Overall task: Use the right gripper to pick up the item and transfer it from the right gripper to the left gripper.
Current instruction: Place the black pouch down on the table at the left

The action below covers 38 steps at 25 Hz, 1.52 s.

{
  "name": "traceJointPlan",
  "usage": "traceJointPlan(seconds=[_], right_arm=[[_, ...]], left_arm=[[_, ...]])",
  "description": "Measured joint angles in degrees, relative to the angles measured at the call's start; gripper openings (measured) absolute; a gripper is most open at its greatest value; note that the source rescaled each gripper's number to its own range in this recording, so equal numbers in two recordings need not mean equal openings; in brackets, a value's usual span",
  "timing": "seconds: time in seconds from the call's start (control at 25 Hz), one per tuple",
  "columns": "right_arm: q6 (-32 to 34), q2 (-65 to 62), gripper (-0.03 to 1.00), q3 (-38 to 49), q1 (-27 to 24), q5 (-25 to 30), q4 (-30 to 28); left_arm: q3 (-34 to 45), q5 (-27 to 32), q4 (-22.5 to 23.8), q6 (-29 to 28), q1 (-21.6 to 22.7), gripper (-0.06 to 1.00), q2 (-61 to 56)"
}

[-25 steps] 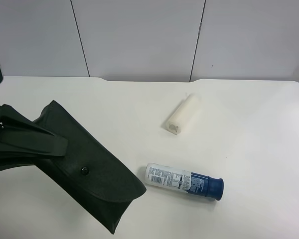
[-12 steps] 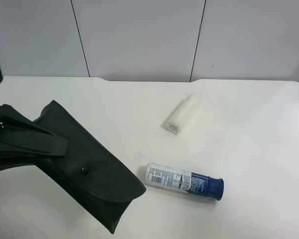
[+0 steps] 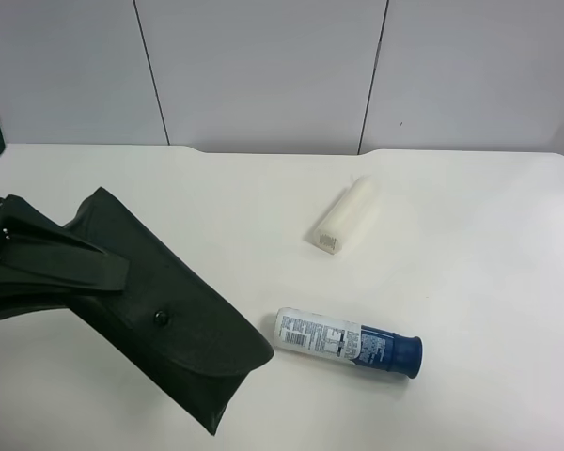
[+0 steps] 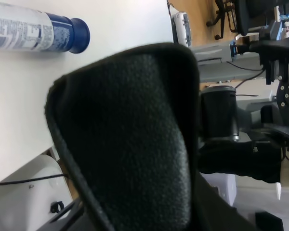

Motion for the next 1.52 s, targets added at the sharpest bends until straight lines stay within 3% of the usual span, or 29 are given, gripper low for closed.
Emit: traceJointPlan(seconds=[0.16, 0.56, 0.72, 0.88, 1.08, 1.52], right_arm=[[0.0, -1.5, 1.0, 0.0, -6.4, -0.3, 0.0], [0.0, -2.1, 1.0, 0.0, -36.0, -0.4, -0.1], [0.0, -2.1, 1.0, 0.0, -45.2, -0.4, -0.1], [0.0, -2.1, 1.0, 0.0, -49.0, -0.4, 0.0], [0.0, -2.1, 1.0, 0.0, -49.5, -0.4, 0.0], [0.0, -2.1, 1.0, 0.0, -49.5, -0.4, 0.0]], left_arm=[[0.0, -0.8, 0.0, 0.0, 0.0, 0.0, 0.0], [0.0, -4.6, 0.0, 0.0, 0.0, 0.0, 0.0], [0.0, -5.1, 0.0, 0.0, 0.0, 0.0, 0.0], [0.0, -8.6, -0.4, 0.0, 0.0, 0.0, 0.0], [-0.3, -17.1, -2.7, 1.6, 0.0, 0.0, 2.2], [-18.1, -16.3, -4.3, 11.8, 0.0, 0.0, 26.1]])
